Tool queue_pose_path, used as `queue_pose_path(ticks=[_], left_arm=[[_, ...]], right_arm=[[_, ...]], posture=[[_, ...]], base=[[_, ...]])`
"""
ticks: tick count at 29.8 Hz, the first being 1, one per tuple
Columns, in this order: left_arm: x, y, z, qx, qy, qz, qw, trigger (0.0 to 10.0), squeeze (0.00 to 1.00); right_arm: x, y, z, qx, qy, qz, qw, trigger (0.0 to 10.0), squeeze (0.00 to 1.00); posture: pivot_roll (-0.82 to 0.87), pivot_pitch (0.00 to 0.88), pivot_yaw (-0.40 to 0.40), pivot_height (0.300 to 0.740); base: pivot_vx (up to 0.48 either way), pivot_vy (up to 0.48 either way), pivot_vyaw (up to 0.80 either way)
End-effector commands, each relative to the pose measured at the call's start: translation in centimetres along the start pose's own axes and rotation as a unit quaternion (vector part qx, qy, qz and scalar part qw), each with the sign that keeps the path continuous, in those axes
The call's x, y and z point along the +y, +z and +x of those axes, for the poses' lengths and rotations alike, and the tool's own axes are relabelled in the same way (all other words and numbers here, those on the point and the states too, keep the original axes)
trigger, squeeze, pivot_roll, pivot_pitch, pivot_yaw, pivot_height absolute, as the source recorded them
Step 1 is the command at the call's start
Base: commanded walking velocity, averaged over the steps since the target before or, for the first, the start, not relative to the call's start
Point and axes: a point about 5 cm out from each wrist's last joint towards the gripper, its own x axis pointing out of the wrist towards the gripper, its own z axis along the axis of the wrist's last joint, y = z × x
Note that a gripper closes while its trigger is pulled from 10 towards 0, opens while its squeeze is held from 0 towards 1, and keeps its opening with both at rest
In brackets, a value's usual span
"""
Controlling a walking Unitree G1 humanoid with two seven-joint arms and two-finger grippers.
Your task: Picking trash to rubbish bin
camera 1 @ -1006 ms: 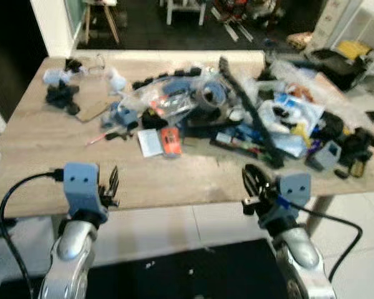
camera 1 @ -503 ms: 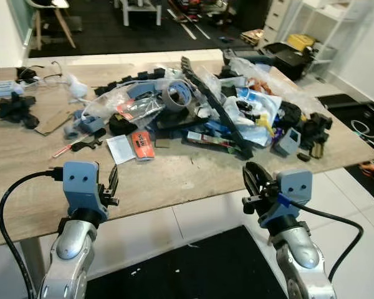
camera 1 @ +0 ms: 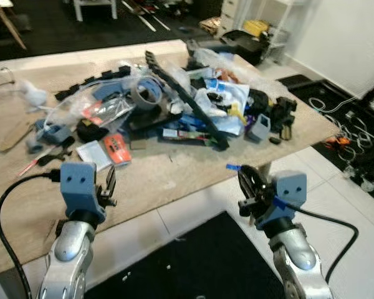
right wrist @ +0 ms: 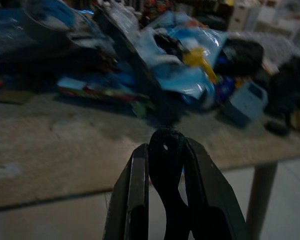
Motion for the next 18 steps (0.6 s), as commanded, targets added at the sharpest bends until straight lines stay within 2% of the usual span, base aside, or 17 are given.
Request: queue_pose_path(ticks=[1, 11, 18], left_arm=[[-0.45, -0.25, -0.04, 0.006, -0.007, -0.002, 1.000, 10.0, 0.00], [-0.32, -0.13, 0.36, 0.002, -0.010, 0.001, 1.000, 10.0, 0.00], [-0.77, -0.02, 0.45, 0.000, -0.017, 0.002, 1.000, 10.0, 0.00]], right_arm=[[-0.30, -0.24, -0.26, 0.008, -0.003, -0.002, 1.000, 10.0, 0.00], [-0.09, -0.23, -0.18, 0.010, 0.002, 0.000, 1.000, 10.0, 0.00], [-0.36, -0.59, -0.25, 0.014, -0.003, 0.003, 1.000, 10.0, 0.00]], posture=[[-0.04, 0.150, -0.046, 0.740], [-0.04, 0.148, -0.050, 0.740], [-0.04, 0.153, -0.046, 0.740]], base=[[0.000, 0.000, -0.58], [0.000, 0.000, -0.58], [0.000, 0.000, -0.57]])
